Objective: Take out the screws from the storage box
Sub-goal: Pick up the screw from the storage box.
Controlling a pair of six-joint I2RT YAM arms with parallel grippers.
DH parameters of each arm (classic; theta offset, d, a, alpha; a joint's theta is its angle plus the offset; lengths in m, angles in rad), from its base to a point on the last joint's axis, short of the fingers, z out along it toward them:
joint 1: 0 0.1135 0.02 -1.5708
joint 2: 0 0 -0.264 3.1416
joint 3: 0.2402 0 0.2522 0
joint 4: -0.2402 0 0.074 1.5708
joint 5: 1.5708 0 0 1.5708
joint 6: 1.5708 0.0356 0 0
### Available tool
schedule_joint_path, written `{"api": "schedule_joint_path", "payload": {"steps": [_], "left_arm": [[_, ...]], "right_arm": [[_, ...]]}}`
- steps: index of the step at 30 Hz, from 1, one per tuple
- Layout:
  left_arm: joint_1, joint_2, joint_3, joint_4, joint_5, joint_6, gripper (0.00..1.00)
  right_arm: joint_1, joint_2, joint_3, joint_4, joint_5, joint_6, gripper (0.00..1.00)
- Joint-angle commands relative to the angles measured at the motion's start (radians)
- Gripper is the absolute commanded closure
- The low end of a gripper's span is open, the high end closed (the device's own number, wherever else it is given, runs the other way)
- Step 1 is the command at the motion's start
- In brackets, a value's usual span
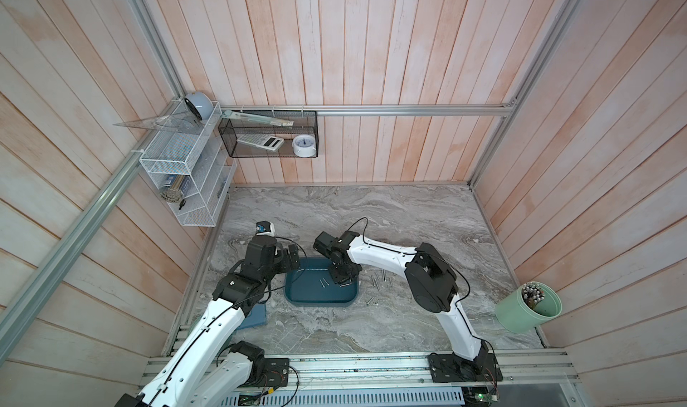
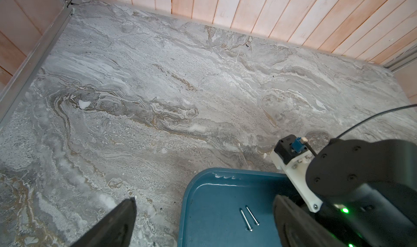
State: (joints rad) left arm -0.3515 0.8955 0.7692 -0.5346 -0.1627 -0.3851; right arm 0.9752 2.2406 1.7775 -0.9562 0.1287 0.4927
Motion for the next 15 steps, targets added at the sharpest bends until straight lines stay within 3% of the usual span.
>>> {"api": "schedule_joint_path", "payload": {"steps": [1,7,15], "left_arm": [[0.006,0.003,-0.008,0.013,0.002,0.000,0.00],[0.005,0.009,-0.007,0.012,0.003,0.001,0.00],[0.006,0.014,-0.006,0.010,0.000,0.003,0.00]], "right_arm": [[-0.006,0.063,0.011,-0.038,0.018,-0.008,0.82],[-0.004,0.085,0.010,-0.035,0.002,-0.005,0.82],[-0.004,0.088,0.028,-0.038,-0.014,-0.009,0.91]]}}
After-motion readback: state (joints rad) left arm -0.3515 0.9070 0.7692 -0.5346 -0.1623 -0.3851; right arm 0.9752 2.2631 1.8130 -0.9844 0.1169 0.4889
